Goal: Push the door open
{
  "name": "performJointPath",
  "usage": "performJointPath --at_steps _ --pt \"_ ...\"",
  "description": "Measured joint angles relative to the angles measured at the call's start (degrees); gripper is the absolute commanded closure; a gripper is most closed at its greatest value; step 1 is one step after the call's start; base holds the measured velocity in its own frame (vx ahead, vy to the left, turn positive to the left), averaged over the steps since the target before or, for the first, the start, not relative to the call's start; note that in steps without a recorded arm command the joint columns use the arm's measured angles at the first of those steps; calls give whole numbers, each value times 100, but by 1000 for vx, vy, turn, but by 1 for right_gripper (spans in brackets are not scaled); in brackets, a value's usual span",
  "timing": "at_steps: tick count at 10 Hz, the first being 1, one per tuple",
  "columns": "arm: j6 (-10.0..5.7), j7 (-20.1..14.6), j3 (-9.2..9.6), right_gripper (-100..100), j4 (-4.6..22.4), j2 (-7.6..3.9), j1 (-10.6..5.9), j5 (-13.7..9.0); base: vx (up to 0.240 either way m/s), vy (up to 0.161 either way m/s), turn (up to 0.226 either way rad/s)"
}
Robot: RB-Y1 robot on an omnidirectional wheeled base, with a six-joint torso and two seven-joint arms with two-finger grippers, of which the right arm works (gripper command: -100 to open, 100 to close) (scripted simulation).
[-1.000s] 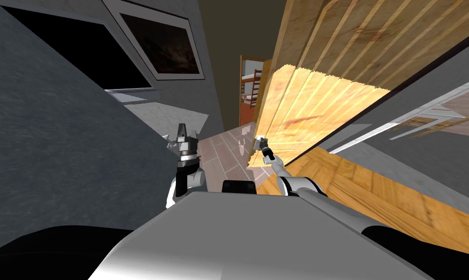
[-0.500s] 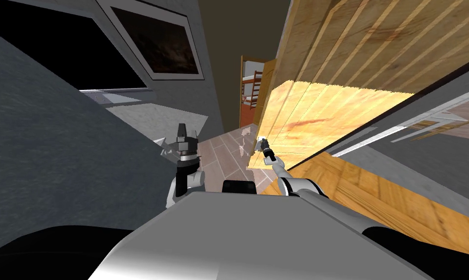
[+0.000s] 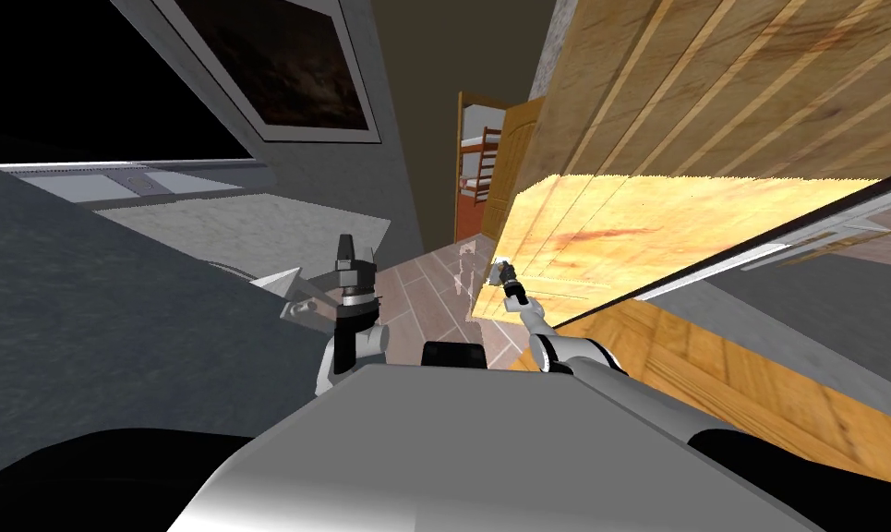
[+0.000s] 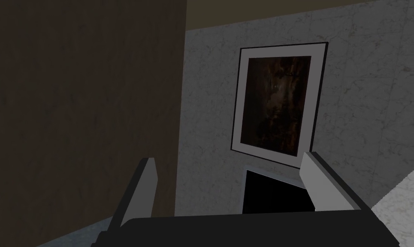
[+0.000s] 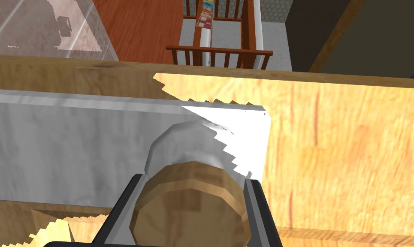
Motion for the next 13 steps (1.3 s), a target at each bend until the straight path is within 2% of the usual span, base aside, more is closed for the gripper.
performJointPath --at_steps 2,3,4,5,7,8,9,10,11,12,13 --pt "64 79 -127 100 -65 10 126 -38 201 110 -96" --pt "103 88 -168 100 -80 -27 169 -55 209 105 -74" --pt "237 85 -212 100 -407 -28 373 -67 137 76 -53" --pt "220 93 -252 100 -343 -70 310 -85 51 14 -2" --pt "2 165 -398 100 82 -161 97 -136 161 67 -115" --pt "0 178 -465 100 83 -230 123 -161 159 111 -52" --pt "57 175 -514 -100 -25 -264 201 -179 42 21 -233" --pt "193 244 -488 -100 -280 -107 267 -153 -59 -26 -107" --pt "217 277 -454 -100 -266 -68 242 -136 -63 -26 18" --pt "154 280 -447 -100 -154 -75 199 -133 -71 -45 -191" --pt "206 308 -385 -100 -354 46 288 -99 -60 -28 -121"
